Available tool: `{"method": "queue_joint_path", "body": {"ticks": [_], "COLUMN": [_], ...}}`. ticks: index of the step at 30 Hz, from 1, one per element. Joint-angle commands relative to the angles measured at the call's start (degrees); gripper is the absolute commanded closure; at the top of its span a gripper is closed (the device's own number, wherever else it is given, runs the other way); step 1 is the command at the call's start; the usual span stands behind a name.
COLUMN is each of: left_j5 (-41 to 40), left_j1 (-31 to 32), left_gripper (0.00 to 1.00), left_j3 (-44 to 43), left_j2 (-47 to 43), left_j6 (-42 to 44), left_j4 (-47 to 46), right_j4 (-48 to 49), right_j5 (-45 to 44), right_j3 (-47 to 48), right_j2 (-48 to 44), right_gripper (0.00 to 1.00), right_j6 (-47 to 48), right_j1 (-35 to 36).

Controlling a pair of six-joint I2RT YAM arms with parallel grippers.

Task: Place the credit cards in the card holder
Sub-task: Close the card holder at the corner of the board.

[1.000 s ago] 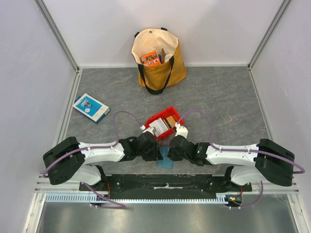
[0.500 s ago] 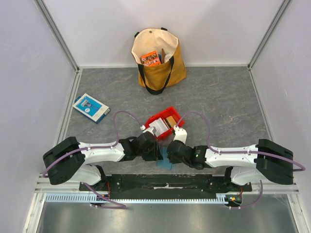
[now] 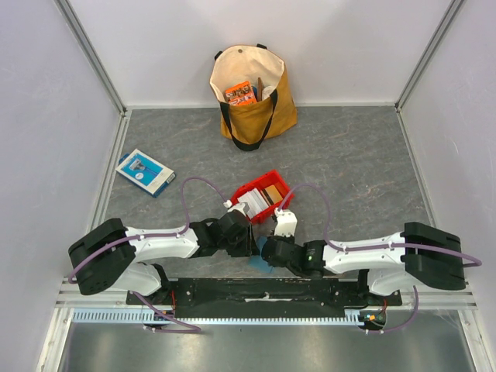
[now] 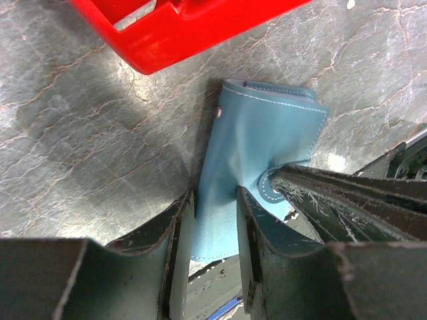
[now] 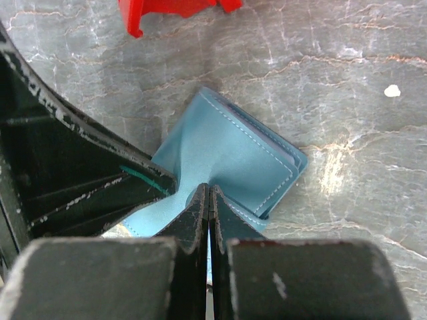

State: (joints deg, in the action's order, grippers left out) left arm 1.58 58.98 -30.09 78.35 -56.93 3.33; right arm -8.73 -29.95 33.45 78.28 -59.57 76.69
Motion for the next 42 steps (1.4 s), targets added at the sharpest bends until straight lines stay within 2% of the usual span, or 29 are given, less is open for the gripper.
{"method": "queue_joint_path", "body": {"ticks": [1,6,11,18,25,42], "left_j5": [-3.78,-3.87,-3.61,-3.43,-1.85,3.34], "left_j1": [0.35,0.35,0.34,0.34,0.26,0.43], "left_gripper": [0.62,0.62,0.62,0.61,0.56,0.54], "left_j3": [0.03,0.11,-0.06,0.82,3.01,2.84], "left_j2": [1.81,2.16,1.37,-0.91,-3.64,0.93], "left_j6": [-0.20,-1.17,-0.56,1.73,3.84,7.53], "left_j4": [3.35,3.52,3.43,2.56,-0.51,-2.28], "right_j4": [-6.91,-6.47,-8.57,-9.02,-2.79,0.03], "right_j5": [2.71,-2.73,-6.08,0.59,13.51,14.22], "right_j3": [-2.95,-4.44,-1.74,-0.05,-4.88,-5.33], "right_j2": [0.74,0.91,-1.54,-11.38,-15.26,-11.92], "right_gripper": [1.00,1.00,0.94,0.78,0.75,0.76], "right_j6": [-2.21,-3.09,-0.90,1.65,-2.21,-3.19], "right_j1": [4.08,7.86,6.20,-0.92,-1.19,-3.47]}}
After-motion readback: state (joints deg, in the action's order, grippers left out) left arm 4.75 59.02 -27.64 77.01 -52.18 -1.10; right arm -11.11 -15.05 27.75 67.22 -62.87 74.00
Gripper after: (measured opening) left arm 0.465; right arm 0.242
